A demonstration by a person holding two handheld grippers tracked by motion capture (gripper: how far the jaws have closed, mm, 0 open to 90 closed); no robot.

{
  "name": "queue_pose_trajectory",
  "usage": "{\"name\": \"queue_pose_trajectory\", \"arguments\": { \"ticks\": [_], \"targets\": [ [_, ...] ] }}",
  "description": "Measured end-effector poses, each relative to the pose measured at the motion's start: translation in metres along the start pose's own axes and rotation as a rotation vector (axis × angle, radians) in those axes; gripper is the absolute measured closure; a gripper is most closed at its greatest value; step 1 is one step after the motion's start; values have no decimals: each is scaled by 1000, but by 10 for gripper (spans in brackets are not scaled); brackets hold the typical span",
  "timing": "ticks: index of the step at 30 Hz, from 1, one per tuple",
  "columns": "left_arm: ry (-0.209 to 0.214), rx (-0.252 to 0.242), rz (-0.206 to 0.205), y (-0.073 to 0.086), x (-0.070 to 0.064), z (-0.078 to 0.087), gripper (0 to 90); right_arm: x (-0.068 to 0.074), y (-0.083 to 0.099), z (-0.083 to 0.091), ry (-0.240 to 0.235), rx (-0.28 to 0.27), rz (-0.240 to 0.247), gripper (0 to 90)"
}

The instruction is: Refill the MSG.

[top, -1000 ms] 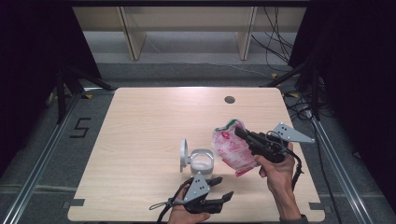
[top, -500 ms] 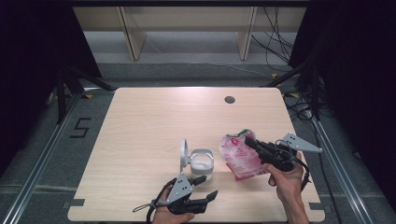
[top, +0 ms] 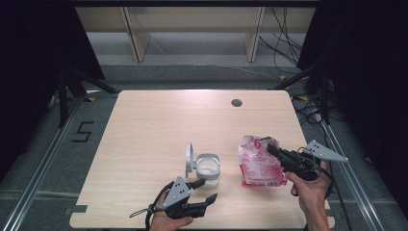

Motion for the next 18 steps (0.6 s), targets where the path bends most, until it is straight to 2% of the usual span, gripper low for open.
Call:
{"name": "queue_pose_trajectory", "arguments": {
  "ticks": [1, 2, 3, 4, 5, 7, 8, 9, 10, 11, 12, 14, 15, 17, 18],
  "targets": [
    [-8, 3, -6, -1, 2, 2, 384, -2, 0, 0, -4, 4, 28, 900],
    [-15, -4, 18, 0, 2, 2, 385, -3, 1, 1, 9, 15, 32, 900],
    [-22, -1, 4, -1, 4, 4, 386, -6, 1, 2, 32, 13, 60, 900],
    [-6, -9, -9, -2, 6, 4, 386, -4, 2, 4, 28, 23, 16, 900],
    [-28, -5, 13, -1, 5, 6, 387, -7, 2, 3, 36, 16, 50, 900],
    [-23, -9, -15, -3, 9, 8, 387, -8, 3, 4, 35, 21, 43, 900],
    [-33, -3, -12, -3, 10, 10, 386, -8, 3, 4, 42, 17, 49, 900],
    [-31, -8, -10, -3, 12, 11, 386, -7, 4, 4, 46, 21, 21, 900],
    [-25, -19, 5, -2, 12, 11, 387, -9, 4, 4, 50, 23, 50, 900],
    [-39, -18, 12, -3, 12, 12, 387, -8, 4, 4, 54, 33, 37, 900],
    [-35, -15, -12, -4, 14, 14, 386, -7, 4, 5, 56, 41, 39, 900],
    [-48, -14, -9, -5, 16, 16, 385, -9, 4, 4, 65, 46, 63, 900],
    [-41, -25, -1, -5, 17, 16, 384, -10, 4, 4, 67, 47, 72, 900],
    [-48, -27, 23, -4, 17, 18, 384, -8, 5, 5, 77, 49, 51, 900],
    [-58, -21, -4, -6, 19, 20, 383, -9, 6, 4, 93, 37, 49, 900]
  ]
}}
Point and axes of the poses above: each handheld gripper's, and its own axes: z roughly backward along the jaws, y roughly out of its underside, x roughly to its left, the point moved 2 cm from there along -z, roughly forward along the jaws, and after that the axes turned 11 degrees about z, right-handed, at the moved point
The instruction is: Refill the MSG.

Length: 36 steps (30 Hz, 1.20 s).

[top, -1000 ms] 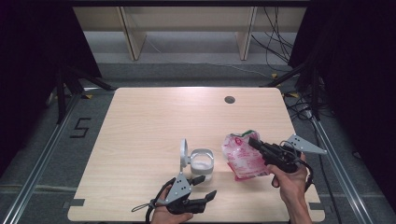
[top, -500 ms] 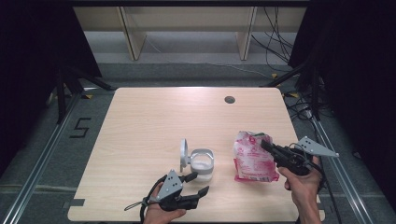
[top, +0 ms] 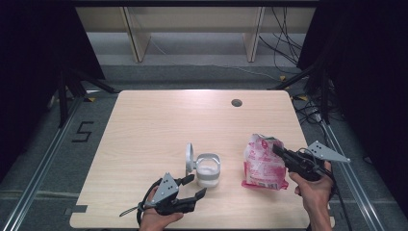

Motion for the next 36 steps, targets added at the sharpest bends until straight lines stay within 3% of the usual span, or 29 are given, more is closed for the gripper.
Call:
{"name": "queue_pose_trajectory", "arguments": {
  "ticks": [2, 4, 5, 6, 8, 9, 10, 11, 12, 14, 15, 18, 20, 22, 27, 28, 30, 31, 32, 33, 34, 36],
  "targets": [
    [-7, -5, 27, 1, 0, 0, 382, -3, 1, 0, -1, 2, 18, 900],
    [-3, 8, -3, 1, 2, -1, 382, -5, 2, 0, 0, 11, 34, 900],
    [12, 5, -1, 2, 2, -3, 381, -5, 2, 0, 7, 19, 39, 900],
    [-7, 10, 26, 4, 0, -2, 381, -5, 2, 0, 6, 27, 38, 900],
    [-8, 9, 28, 5, 1, -3, 381, -7, 3, -1, 13, 28, 47, 900],
    [7, 15, 8, 5, 3, -3, 381, -5, 4, -1, 10, 20, 27, 900],
    [-10, 19, 28, 5, 2, -1, 380, -5, 4, 0, 15, 34, 23, 900],
    [-15, 14, 27, 5, 3, 0, 381, -6, 4, 0, 22, 43, 33, 900],
    [-8, 12, -2, 3, 7, 0, 381, -8, 4, 0, 21, 36, 53, 900],
    [-21, 11, 2, 2, 9, 3, 382, -10, 6, -1, 35, 39, 64, 899],
    [-19, 1, 9, 2, 10, 4, 382, -9, 6, 0, 24, 49, 45, 900],
    [-25, -10, 14, 1, 13, 6, 382, -10, 9, -2, 39, 62, 56, 899],
    [-38, -10, 43, 1, 13, 6, 382, -8, 10, -1, 49, 79, 20, 899],
    [-44, -4, 12, 0, 15, 8, 382, -12, 12, -2, 56, 76, 57, 899],
    [-43, -6, 15, 0, 18, 8, 381, -13, 16, -2, 61, 94, 32, 898],
    [-56, -12, 52, 1, 17, 8, 380, -16, 16, -3, 63, 87, 59, 898],
    [-64, -7, 50, 0, 18, 9, 379, -18, 18, -3, 61, 106, 54, 898],
    [-68, -7, 51, 0, 18, 10, 378, -16, 19, -2, 74, 117, 26, 898],
    [-66, -10, 53, 0, 19, 10, 378, -19, 20, -3, 76, 108, 50, 898],
    [-68, -8, 48, -1, 20, 11, 378, -19, 21, -3, 84, 107, 43, 898],
    [-64, -15, 51, -1, 20, 11, 379, -17, 22, -3, 84, 123, 12, 898],
    [-80, -13, 53, -2, 22, 12, 379, -20, 24, -4, 83, 118, 26, 898]
  ]
}}
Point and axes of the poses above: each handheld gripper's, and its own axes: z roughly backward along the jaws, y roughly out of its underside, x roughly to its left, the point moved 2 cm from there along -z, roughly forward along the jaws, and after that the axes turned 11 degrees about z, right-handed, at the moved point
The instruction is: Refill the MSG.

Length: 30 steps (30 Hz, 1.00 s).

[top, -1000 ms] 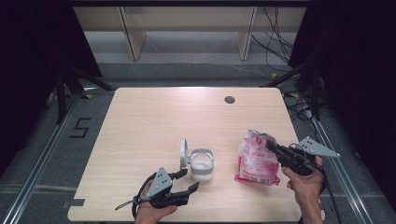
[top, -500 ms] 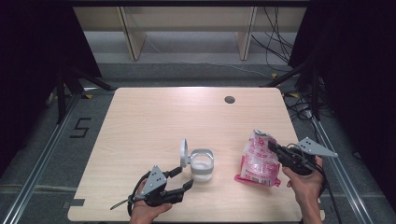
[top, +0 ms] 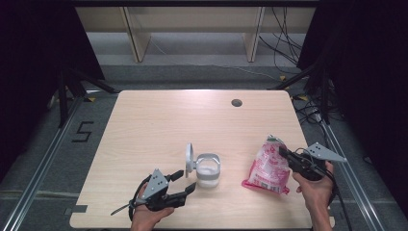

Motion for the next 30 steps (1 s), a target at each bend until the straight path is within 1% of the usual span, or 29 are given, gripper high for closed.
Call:
{"name": "queue_pose_trajectory", "arguments": {
  "ticks": [2, 3, 4, 5, 6, 7, 8, 11, 12, 13, 14, 15, 16, 17, 18, 20, 21, 22, 23, 24, 25, 26, 27, 28, 29, 30],
  "targets": [
    [2, -1, 1, -1, 1, 1, 378, -2, 2, -1, 16, 6, 21, 898],
    [4, -4, -1, -1, 2, 1, 378, -3, 3, -1, 12, 20, 26, 897],
    [6, -12, 3, -2, 2, 1, 379, -1, 4, -2, 11, 15, 1, 897],
    [-7, -6, 1, -3, 3, 3, 380, -4, 5, -2, 10, 25, 17, 897],
    [0, -15, 7, -3, 4, 2, 382, -3, 6, -3, 15, 24, -4, 897],
    [-9, -8, 5, -4, 5, 3, 383, -4, 6, -3, 14, 27, -4, 897],
    [-9, -12, 5, -4, 5, 2, 383, -4, 7, -3, 22, 39, -6, 896],
    [-11, -9, 6, -5, 7, 3, 384, -4, 10, -6, 25, 41, -18, 896],
    [-16, -10, 11, -5, 8, 3, 385, -6, 11, -6, 26, 52, -15, 896],
    [-17, -11, 10, -5, 8, 3, 385, -6, 12, -7, 27, 59, -24, 895],
    [-14, -15, 9, -5, 8, 3, 385, -9, 13, -8, 31, 50, 5, 895],
    [-15, -14, 10, -5, 8, 3, 386, -9, 14, -8, 27, 58, 2, 895],
    [-16, -12, 10, -6, 8, 3, 386, -10, 15, -9, 36, 64, 15, 895],
    [-18, -12, 9, -6, 9, 3, 386, -9, 15, -8, 42, 79, -5, 895],
    [-13, -15, 10, -6, 10, 2, 386, -10, 15, -9, 31, 67, 10, 895],
    [-6, -20, 13, -7, 11, 1, 386, -10, 15, -9, 36, 71, 14, 894],
    [-9, -20, 14, -7, 12, 1, 387, -9, 15, -9, 41, 82, 3, 894],
    [-5, -23, 13, -7, 13, 1, 387, -9, 16, -9, 37, 85, 4, 893],
    [-15, -21, 15, -8, 14, 1, 387, -9, 16, -9, 41, 92, -4, 892],
    [-20, -16, 16, -8, 14, 1, 388, -10, 16, -10, 42, 87, -1, 891],
    [-29, -10, 14, -8, 15, 2, 389, -9, 17, -11, 42, 90, -14, 890],
    [-32, -10, 10, -8, 16, 2, 389, -11, 17, -11, 36, 91, 4, 889],
    [-23, -17, 13, -8, 17, 2, 389, -9, 17, -11, 43, 99, -17, 889],
    [-31, -13, 14, -9, 16, 3, 389, -12, 18, -11, 47, 94, 12, 888],
    [-26, -14, 15, -9, 17, 3, 390, -10, 19, -11, 48, 100, -29, 886],
    [-19, -14, 13, -9, 17, 2, 390, -13, 20, -12, 54, 94, 12, 885]
  ]
}}
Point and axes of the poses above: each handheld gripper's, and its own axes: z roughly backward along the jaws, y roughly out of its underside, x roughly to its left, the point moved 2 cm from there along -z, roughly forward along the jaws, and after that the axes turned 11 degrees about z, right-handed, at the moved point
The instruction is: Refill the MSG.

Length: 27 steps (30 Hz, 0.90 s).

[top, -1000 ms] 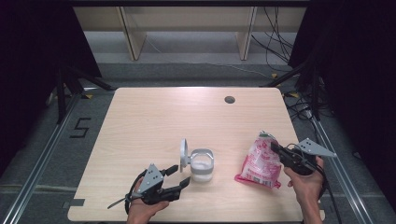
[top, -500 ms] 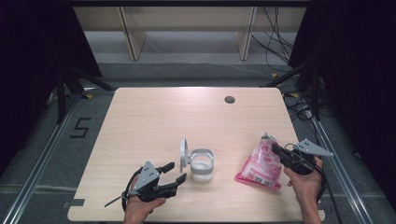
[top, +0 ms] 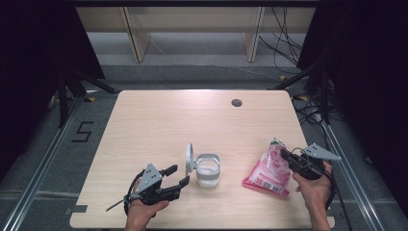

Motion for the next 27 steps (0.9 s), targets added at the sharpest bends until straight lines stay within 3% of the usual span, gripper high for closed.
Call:
{"name": "queue_pose_trajectory", "arguments": {
  "ticks": [1, 3, 9, 12, 14, 16, 18, 20, 21, 23, 25, 27],
  "targets": [
    [-6, 1, -3, 0, 0, 0, 390, 1, 2, 0, 1, 13, -38, 884],
    [-8, 1, -7, -1, 0, -1, 393, -1, 5, 0, 9, 14, -59, 881],
    [-16, -3, -8, -3, 4, -2, 409, -8, 9, -1, 22, 24, -46, 846],
    [-18, 13, -16, -4, 4, -3, 426, -5, 9, -1, 27, 32, -91, 799],
    [-8, 9, -26, -4, 3, -4, 456, -7, 10, 0, 18, 28, -65, 756],
    [5, 10, -27, -5, 2, -4, 478, -6, 10, 1, 44, 45, -96, 732],
    [12, 14, -31, -5, 0, -2, 491, -6, 12, 3, 36, 56, -119, 716],
    [18, 6, -28, -5, -1, -1, 491, -9, 14, 3, 32, 56, -91, 687],
    [21, 11, -32, -5, -2, 0, 495, -11, 15, 3, 56, 53, -76, 669],
    [39, 10, -36, -6, -4, 2, 511, -12, 15, 6, 60, 54, -95, 645],
    [49, 5, -47, -6, -7, 4, 536, -9, 15, 9, 86, 56, -162, 597],
    [56, -13, -55, -7, -9, 6, 576, -10, 15, 13, 97, 42, -168, 565]
  ]
}}
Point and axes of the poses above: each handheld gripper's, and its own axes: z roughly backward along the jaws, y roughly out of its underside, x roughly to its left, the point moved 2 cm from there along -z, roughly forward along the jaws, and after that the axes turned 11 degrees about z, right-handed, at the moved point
